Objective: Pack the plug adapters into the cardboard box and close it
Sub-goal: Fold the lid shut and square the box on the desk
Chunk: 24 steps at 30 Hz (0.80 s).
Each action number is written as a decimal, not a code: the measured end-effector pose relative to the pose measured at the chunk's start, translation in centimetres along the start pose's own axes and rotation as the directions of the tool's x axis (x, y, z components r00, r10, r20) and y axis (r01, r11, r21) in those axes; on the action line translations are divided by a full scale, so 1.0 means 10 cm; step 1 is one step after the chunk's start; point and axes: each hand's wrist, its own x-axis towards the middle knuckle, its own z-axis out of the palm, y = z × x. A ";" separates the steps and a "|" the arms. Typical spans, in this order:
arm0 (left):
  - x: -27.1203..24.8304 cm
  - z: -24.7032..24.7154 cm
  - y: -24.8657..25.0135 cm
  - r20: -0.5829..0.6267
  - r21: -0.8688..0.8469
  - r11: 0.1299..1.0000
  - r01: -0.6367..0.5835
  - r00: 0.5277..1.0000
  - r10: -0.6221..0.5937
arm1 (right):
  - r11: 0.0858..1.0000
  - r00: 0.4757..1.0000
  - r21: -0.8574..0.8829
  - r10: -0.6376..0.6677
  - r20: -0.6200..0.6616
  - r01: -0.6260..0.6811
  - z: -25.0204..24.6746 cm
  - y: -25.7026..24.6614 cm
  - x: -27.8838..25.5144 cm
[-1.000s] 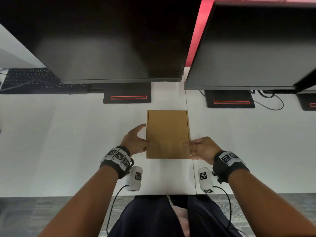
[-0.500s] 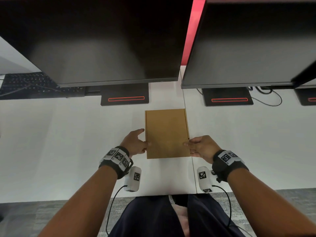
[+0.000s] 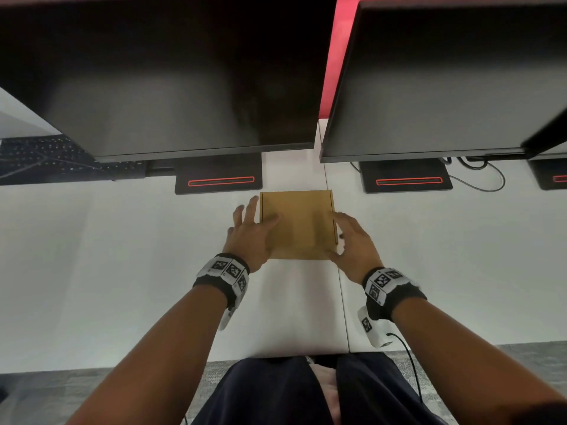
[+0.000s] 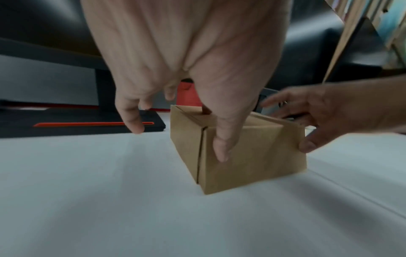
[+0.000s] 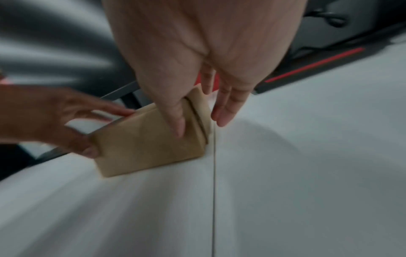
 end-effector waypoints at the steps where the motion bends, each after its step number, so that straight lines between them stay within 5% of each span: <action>1: 0.03 -0.02 0.02 -0.008 0.046 0.999 -0.015 1.000 0.015 | 0.998 0.999 -0.062 -0.026 0.027 0.028 -0.01 -0.02 0.03; 9: 0.25 -0.09 0.18 -0.035 0.102 0.992 -0.068 0.997 0.072 | 0.859 0.998 -0.509 -0.052 0.020 0.055 -0.11 -0.08 0.21; 19: 0.45 -0.21 0.32 -0.030 0.188 0.980 -0.068 0.997 0.075 | 0.715 0.995 -0.692 -0.056 0.085 0.100 -0.27 -0.20 0.42; 24: 0.47 -0.23 0.36 -0.004 0.212 0.974 -0.076 0.997 0.078 | 0.713 0.995 -0.695 -0.034 0.097 0.092 -0.29 -0.26 0.42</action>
